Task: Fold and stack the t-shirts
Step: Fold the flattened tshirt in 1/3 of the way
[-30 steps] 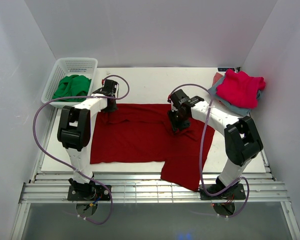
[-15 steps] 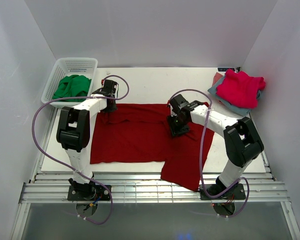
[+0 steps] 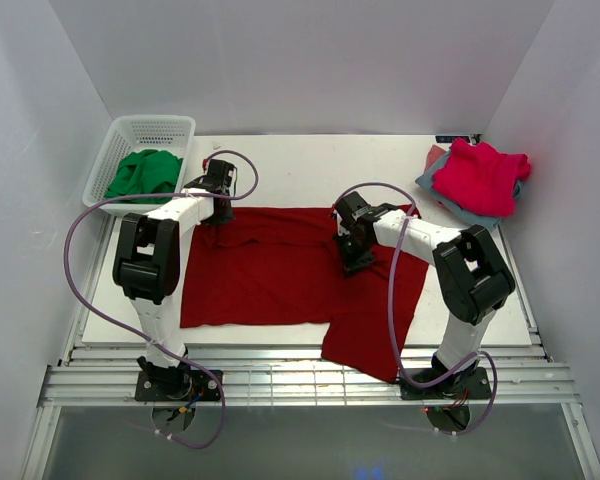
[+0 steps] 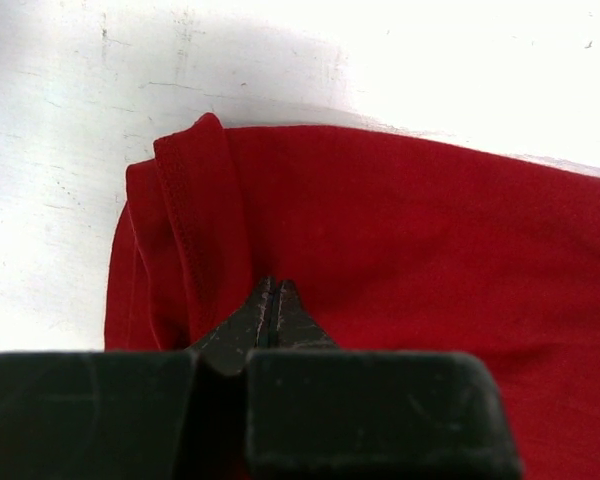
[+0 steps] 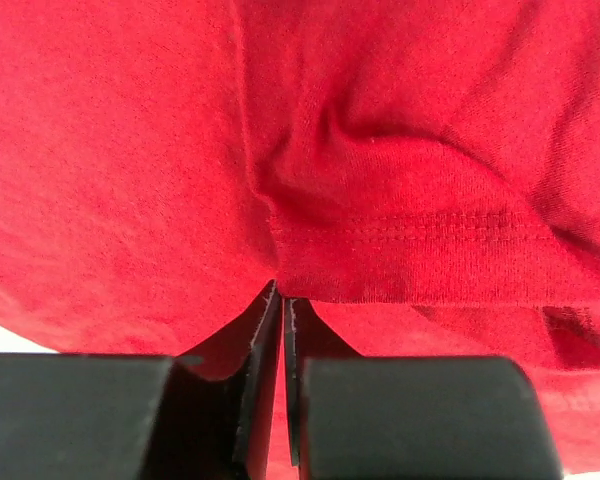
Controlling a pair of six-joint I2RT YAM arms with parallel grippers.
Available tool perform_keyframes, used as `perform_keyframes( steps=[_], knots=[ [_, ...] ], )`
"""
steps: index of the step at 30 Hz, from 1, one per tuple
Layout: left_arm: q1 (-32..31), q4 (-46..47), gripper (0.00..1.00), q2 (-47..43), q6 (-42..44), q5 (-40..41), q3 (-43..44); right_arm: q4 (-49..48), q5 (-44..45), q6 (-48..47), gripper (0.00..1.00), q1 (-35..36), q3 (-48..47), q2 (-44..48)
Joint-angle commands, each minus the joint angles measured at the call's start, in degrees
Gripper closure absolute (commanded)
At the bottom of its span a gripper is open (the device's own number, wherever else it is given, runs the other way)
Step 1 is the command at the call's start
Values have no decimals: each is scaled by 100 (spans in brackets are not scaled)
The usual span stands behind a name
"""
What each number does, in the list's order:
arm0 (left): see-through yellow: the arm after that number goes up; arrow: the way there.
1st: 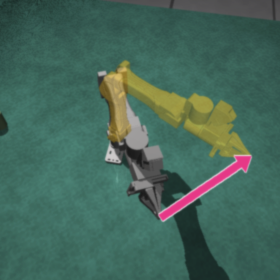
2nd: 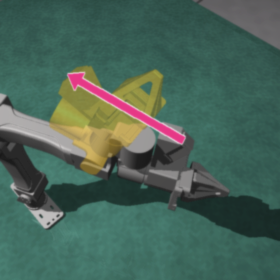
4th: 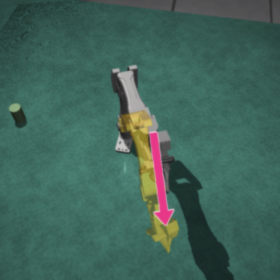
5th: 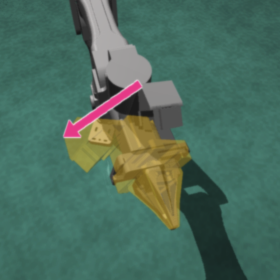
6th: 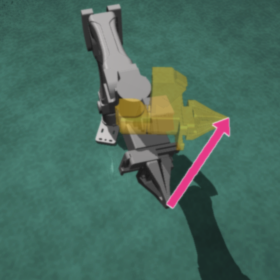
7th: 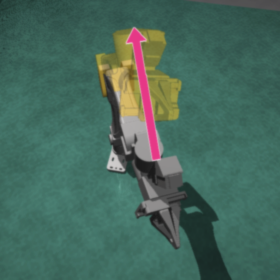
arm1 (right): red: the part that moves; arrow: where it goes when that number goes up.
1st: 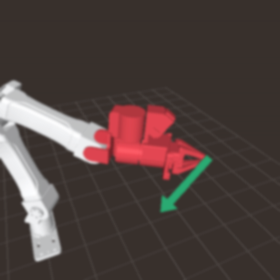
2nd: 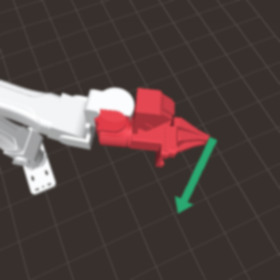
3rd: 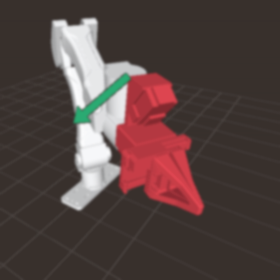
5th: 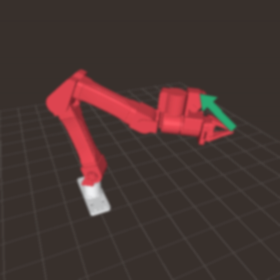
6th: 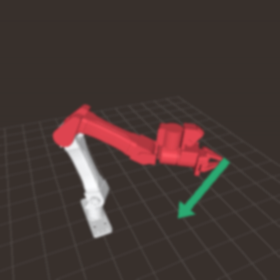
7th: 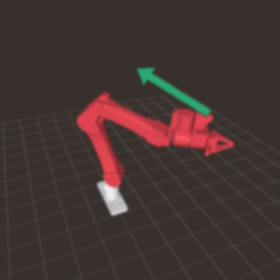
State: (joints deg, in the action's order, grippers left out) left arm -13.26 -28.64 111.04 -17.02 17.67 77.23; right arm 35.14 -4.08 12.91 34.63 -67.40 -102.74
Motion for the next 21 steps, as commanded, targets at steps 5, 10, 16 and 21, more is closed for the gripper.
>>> perform_keyframes(
  steps=[5,10,16,21],
  knots=[
    [-10,52,100,-408,-12,79,-112,-209,-190,-43,92,87,-151,43],
    [-10,34,100,-399,-21,52,-112,-51,-295,-78,92,254,-300,254],
    [-10,43,100,-408,-39,35,-129,-59,-576,-43,92,474,-274,167],
    [-10,43,100,-391,-21,26,-138,-147,-594,63,92,746,-283,96]
  ],
)
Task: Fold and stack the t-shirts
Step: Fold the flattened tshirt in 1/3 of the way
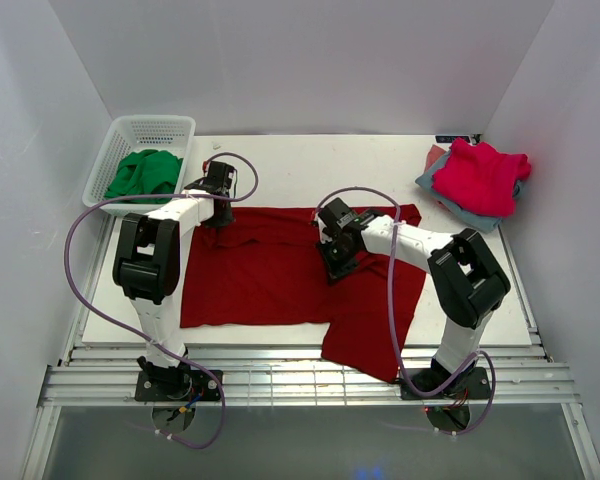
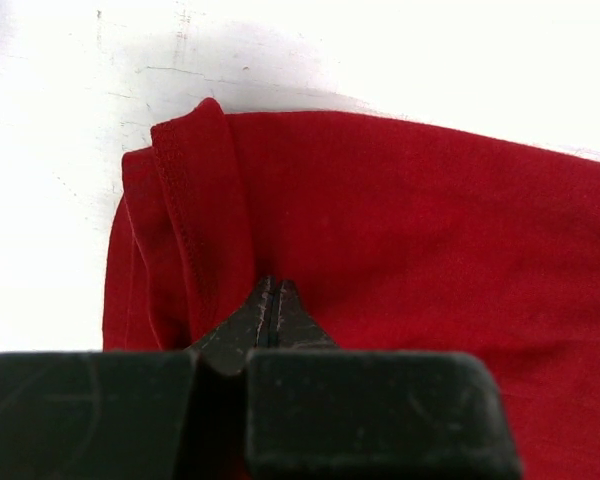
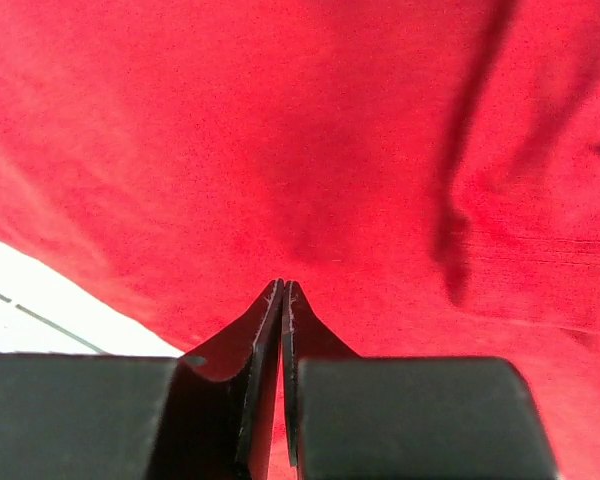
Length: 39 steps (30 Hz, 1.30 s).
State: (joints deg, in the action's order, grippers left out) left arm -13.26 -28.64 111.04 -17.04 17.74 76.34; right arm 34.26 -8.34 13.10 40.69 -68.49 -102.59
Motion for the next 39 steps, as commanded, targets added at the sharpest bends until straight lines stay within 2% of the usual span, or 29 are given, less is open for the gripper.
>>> perform_keyframes(
  steps=[1,4,8,11,12,15,20,28,33,34,35,37,39],
  knots=[
    [-19,43,100,-382,-19,19,-49,-86,-159,52,92,167,-191,63],
    [-19,43,100,-373,-28,-7,-57,-25,77,148,92,212,-287,28],
    [-19,43,100,-373,-36,-77,-75,291,692,236,70,238,-463,177],
    [-19,43,94,-373,-63,-130,-101,475,1412,245,61,247,-551,265],
    [-10,43,92,-382,-80,-148,-110,511,1771,245,56,238,-560,318],
    [-10,43,90,-399,-107,-174,-136,547,2265,211,52,229,-560,336],
    [-19,43,91,-443,-107,-130,-198,494,2477,122,52,229,-595,108],
    [-10,52,94,-549,-54,-42,-303,388,2469,61,53,229,-596,-200],
    [-19,43,94,-558,-28,10,-268,169,2249,69,57,229,-324,-166],
    [-10,43,94,-558,-28,19,-260,134,2223,61,60,238,-236,-157],
    [-19,43,94,-558,-28,19,-260,99,2214,61,73,229,-226,-139],
    [-19,43,96,-549,-36,11,-268,116,2223,78,90,229,-252,-139],
    [-19,43,96,-549,-45,2,-277,168,2223,78,92,247,-305,-86]
  ],
)
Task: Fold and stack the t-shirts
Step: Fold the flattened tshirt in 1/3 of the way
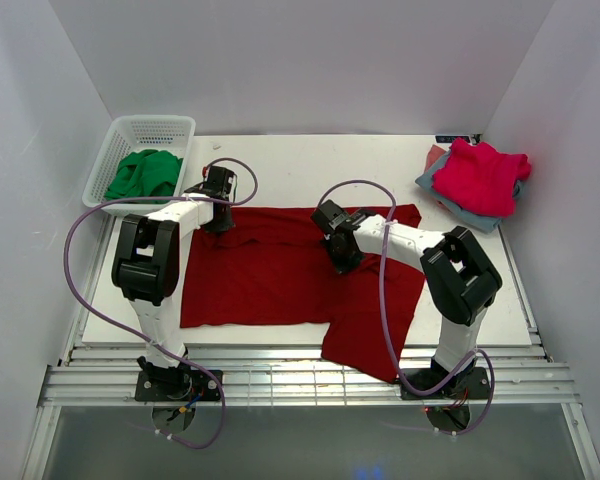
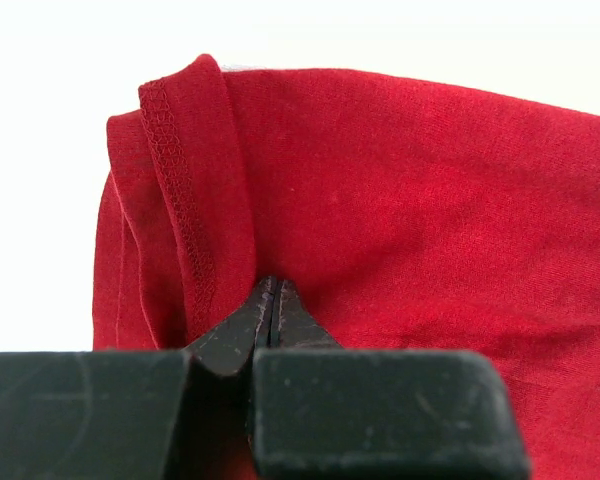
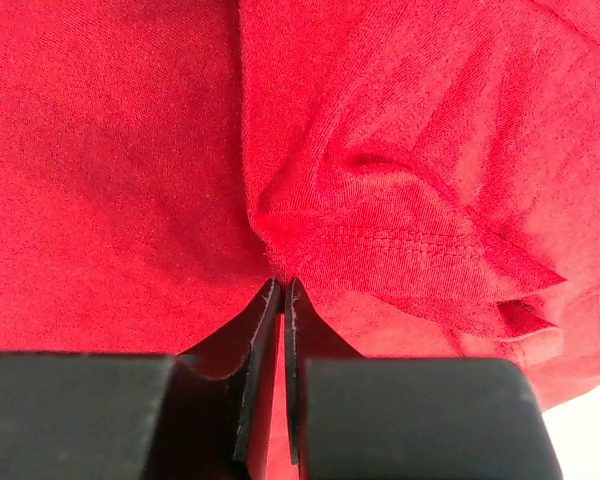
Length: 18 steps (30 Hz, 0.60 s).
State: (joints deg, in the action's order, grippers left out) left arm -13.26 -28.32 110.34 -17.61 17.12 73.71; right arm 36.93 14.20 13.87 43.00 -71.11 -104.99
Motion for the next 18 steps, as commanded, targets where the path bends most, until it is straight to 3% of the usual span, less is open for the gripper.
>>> perform_keyframes(
  steps=[1,8,18],
  knots=[
    [-19,2,96,-470,12,63,-15,-81,-40,-7,92,6,-78,189],
    [-10,10,97,-426,-32,37,-24,324,-382,-130,92,59,-561,269],
    [-19,19,98,-373,-6,19,3,420,-892,28,92,366,-544,-223]
  ],
)
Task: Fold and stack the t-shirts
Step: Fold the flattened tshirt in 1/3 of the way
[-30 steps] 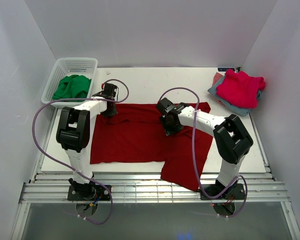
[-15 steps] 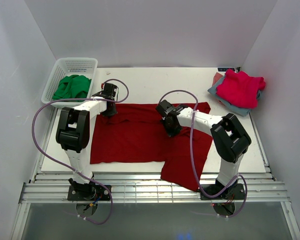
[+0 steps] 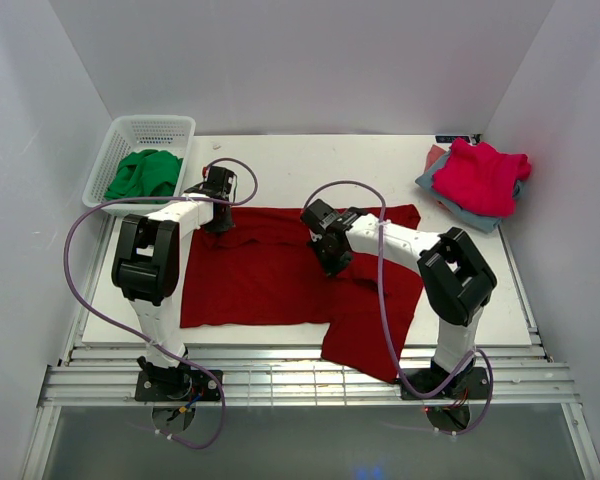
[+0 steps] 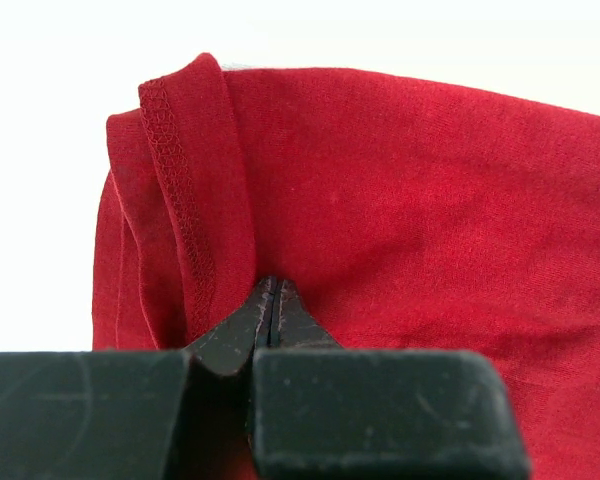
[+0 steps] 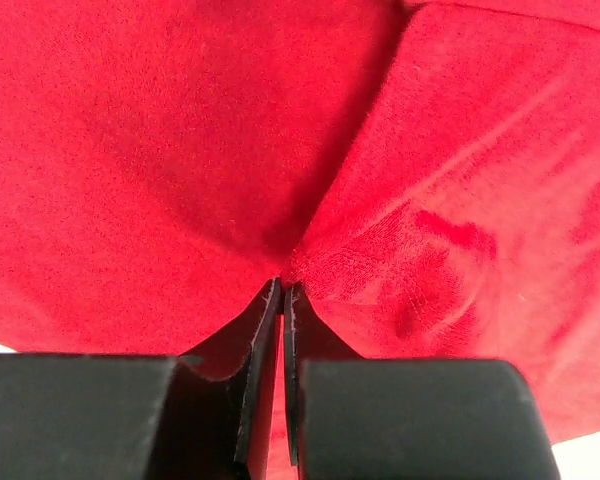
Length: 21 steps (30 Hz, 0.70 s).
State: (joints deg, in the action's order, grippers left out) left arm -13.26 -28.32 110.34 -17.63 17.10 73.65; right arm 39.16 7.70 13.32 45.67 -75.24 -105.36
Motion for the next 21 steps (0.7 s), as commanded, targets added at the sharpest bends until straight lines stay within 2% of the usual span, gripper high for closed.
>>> perform_keyframes(
  steps=[1,5,6,7,10,12,16,18,20,21],
  knots=[
    [-19,19,98,-365,-4,21,1,224,-261,92,92,152,-148,-247],
    [-19,19,98,-347,5,39,1,180,-427,109,91,267,-149,-257],
    [-19,19,98,-338,-4,30,9,180,-454,101,87,284,-166,-266],
    [-10,19,99,-329,-4,21,9,197,-445,92,77,302,-218,-292],
    [-19,19,99,-312,-13,4,9,259,-288,48,66,346,-315,-231],
    [-10,19,99,-321,-4,38,18,303,107,74,64,346,-464,-117],
    [-19,19,99,-338,5,161,44,312,1161,153,42,294,-755,322],
    [-19,10,99,-329,22,214,71,312,1610,171,42,67,-904,350],
    [-10,10,99,-329,49,293,80,312,1620,206,52,-198,-940,271],
    [-19,10,99,-329,66,311,97,303,1568,197,61,-495,-922,236]
  ],
)
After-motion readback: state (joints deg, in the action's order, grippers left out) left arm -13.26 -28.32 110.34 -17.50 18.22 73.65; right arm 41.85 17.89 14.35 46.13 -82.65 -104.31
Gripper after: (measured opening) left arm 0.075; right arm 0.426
